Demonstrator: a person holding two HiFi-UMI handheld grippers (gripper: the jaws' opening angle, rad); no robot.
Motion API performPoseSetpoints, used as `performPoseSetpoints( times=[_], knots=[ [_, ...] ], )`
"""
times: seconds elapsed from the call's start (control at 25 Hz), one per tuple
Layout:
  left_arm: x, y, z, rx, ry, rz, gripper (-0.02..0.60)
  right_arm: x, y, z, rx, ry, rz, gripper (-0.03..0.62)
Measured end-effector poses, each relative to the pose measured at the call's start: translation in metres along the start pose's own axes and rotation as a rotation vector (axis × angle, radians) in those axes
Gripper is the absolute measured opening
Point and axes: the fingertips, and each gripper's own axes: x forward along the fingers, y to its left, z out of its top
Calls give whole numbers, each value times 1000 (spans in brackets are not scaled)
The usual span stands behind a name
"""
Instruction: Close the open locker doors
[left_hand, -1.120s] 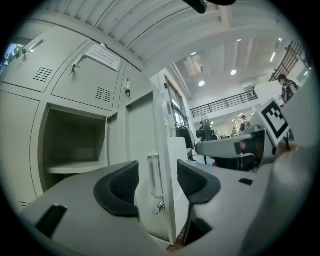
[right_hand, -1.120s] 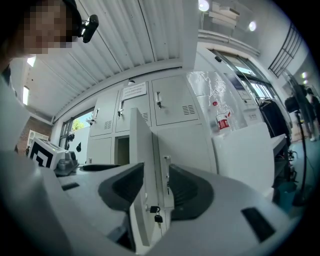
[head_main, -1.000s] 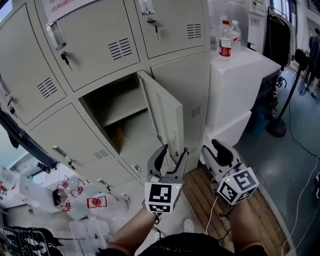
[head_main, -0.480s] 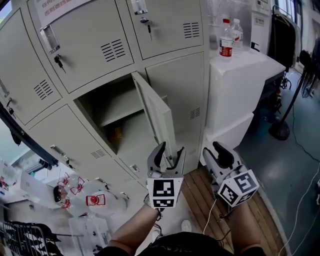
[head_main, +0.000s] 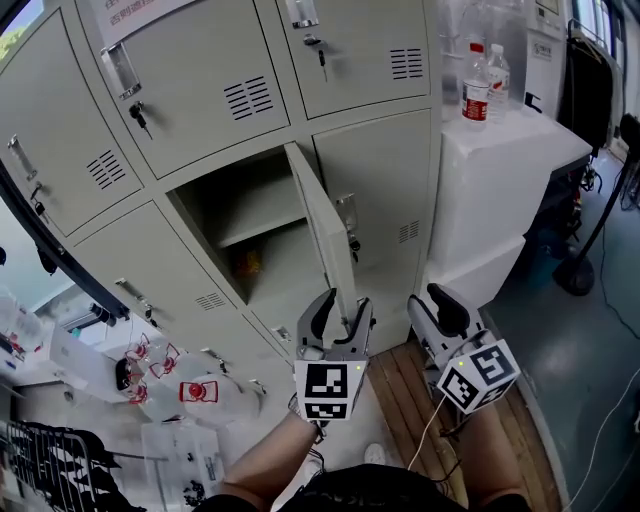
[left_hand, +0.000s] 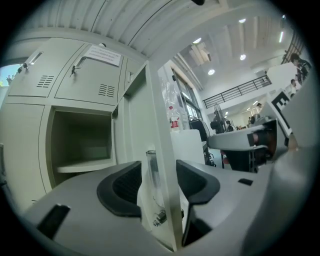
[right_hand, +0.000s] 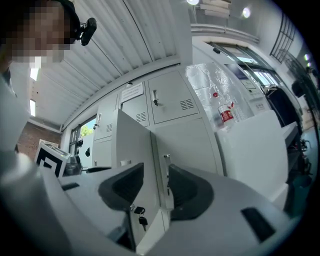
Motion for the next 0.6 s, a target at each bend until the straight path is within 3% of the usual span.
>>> performPoseSetpoints(
  times=[0.28, 0.6],
  knots=[
    [-20, 22, -3, 4, 11, 57, 202, 22, 25, -4, 4, 8, 88, 147],
    [-43, 66, -10, 8, 24, 196, 157, 50, 58, -12, 10, 18, 187, 147]
  ],
)
